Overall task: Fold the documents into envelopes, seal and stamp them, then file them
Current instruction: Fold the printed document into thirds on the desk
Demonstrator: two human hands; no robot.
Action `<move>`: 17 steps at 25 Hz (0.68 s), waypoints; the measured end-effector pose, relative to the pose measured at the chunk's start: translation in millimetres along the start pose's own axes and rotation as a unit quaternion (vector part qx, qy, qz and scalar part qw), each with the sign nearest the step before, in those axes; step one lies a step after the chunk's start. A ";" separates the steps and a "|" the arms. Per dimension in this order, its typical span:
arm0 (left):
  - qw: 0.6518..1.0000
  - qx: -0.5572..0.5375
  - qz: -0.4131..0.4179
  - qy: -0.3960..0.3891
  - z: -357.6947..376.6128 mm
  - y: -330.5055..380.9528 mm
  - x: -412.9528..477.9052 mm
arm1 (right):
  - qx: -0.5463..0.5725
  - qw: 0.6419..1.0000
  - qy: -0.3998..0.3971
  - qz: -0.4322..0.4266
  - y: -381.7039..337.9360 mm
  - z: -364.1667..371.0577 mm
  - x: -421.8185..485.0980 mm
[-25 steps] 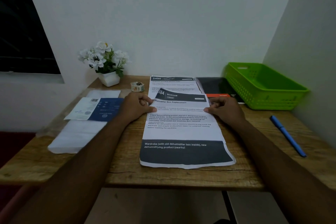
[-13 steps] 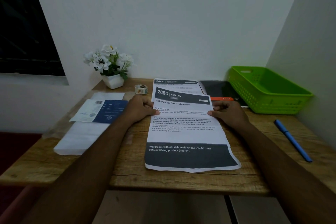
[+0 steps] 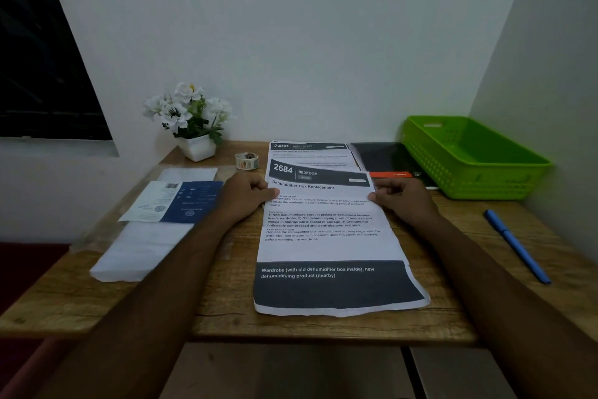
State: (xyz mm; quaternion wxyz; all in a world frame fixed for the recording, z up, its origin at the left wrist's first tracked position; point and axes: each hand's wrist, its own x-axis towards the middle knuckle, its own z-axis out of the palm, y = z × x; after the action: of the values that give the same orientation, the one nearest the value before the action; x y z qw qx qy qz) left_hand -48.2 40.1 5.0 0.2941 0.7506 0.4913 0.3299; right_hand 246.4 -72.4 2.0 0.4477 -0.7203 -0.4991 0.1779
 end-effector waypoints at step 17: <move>0.998 -0.022 0.028 -0.055 -11.2 7.1 -12.8 | 0.008 1.000 -0.016 -0.010 -1.6 -2.5 -2.5</move>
State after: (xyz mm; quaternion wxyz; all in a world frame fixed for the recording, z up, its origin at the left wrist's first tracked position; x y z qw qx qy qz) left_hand -57.0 27.1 14.6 0.3276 0.7746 0.4459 0.3064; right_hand 246.1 -75.6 4.1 0.4470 -0.7088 -0.5119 0.1890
